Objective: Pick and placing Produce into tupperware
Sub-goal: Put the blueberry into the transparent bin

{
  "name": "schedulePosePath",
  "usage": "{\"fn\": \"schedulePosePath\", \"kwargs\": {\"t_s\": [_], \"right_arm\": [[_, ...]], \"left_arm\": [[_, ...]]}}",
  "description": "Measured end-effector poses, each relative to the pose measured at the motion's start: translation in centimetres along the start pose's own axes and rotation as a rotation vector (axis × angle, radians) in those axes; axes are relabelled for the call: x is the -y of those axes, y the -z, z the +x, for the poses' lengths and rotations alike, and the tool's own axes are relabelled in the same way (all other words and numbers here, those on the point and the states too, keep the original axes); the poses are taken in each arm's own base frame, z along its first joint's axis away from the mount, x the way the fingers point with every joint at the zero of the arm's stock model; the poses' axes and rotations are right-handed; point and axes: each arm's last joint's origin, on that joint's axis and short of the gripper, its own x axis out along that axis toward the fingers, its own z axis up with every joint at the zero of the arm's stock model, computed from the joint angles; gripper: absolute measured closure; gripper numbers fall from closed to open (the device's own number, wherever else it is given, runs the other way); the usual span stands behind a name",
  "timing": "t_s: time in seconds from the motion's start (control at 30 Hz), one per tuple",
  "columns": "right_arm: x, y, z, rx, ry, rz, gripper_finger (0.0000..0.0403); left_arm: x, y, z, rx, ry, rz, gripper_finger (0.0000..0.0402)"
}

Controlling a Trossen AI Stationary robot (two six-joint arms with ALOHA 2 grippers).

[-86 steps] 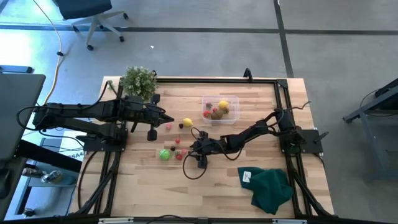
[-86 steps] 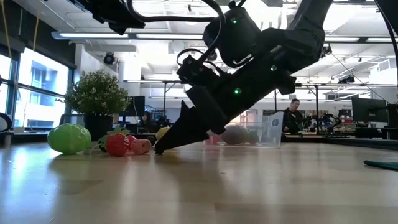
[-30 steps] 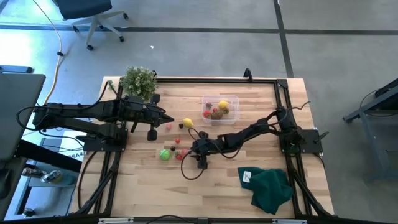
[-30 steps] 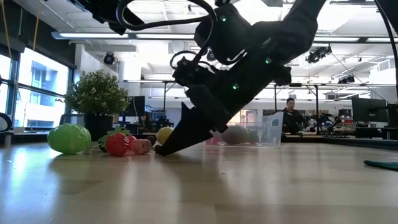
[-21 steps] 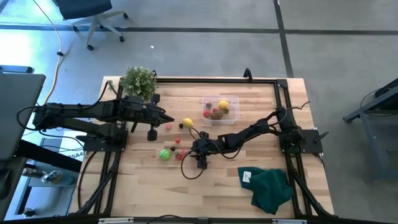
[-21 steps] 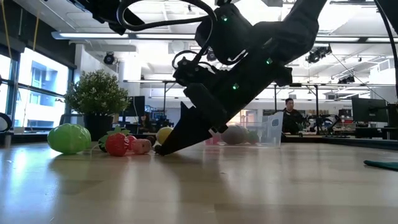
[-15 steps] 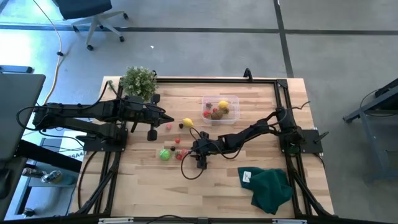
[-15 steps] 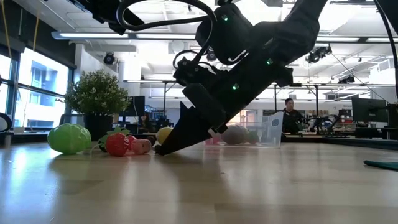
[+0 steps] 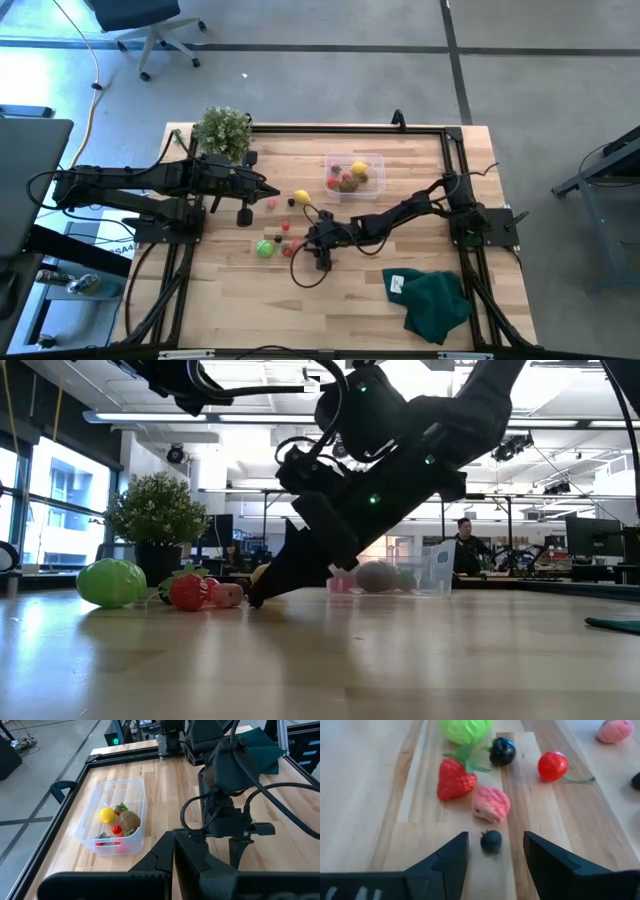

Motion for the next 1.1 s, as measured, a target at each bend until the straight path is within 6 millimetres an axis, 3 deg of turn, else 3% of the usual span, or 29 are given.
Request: {"fn": "schedulePosePath", "kwargs": {"t_s": [0.83,1.1], "right_arm": [[-0.12,0.3,0.41,0.005,-0.034,-0.007,0.0222],[-0.16,0.36,0.54,0.009,-0.045,-0.005,0.0251]], "left_arm": [[0.0,0.0,-0.01,0.0,0.0,0.0,0.0396],[0.0,0.0,0.0,0.0,0.0,0.0,0.0396]]}}
